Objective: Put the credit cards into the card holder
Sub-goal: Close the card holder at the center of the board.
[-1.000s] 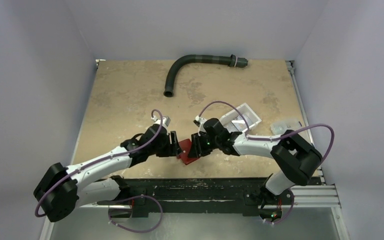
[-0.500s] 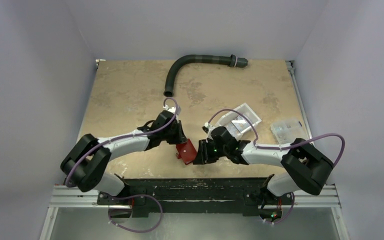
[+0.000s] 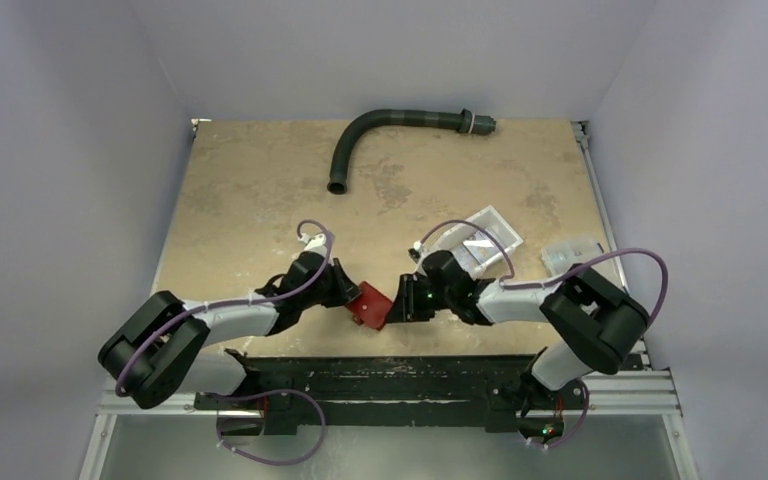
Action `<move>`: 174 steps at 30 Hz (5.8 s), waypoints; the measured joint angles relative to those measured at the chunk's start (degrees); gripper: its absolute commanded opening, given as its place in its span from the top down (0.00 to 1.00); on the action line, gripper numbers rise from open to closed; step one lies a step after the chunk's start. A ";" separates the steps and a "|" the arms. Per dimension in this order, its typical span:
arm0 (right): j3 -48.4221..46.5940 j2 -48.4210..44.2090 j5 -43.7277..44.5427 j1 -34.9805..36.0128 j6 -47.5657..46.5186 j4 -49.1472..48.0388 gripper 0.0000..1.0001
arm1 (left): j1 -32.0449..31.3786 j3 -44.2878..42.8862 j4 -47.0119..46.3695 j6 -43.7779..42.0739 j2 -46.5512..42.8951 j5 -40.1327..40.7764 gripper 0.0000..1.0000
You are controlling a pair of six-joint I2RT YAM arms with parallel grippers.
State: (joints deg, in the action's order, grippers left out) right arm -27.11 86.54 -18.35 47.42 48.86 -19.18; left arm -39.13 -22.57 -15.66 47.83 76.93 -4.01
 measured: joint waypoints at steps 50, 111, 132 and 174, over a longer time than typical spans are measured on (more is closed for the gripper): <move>-19.32 -0.52 10.10 -1.25 -14.14 28.50 0.72 | -1.33 -17.11 14.43 -5.22 7.08 -7.34 1.00; -18.43 -1.46 6.64 -0.92 -13.49 23.93 1.00 | 1.25 -7.50 16.50 -0.76 -15.61 -9.11 0.44; -22.64 2.01 11.45 -1.79 -20.04 31.15 0.86 | 0.96 2.43 11.72 -0.57 -8.24 -8.57 0.59; -16.33 0.37 3.50 -1.79 -8.90 19.61 1.00 | -0.81 5.33 5.73 2.60 -8.94 -7.78 0.64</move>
State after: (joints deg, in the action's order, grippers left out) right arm -43.44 86.91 -14.85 45.63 39.97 0.43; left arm -39.94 -17.23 -9.93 50.43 67.99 -11.79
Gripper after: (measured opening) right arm 0.027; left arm 0.368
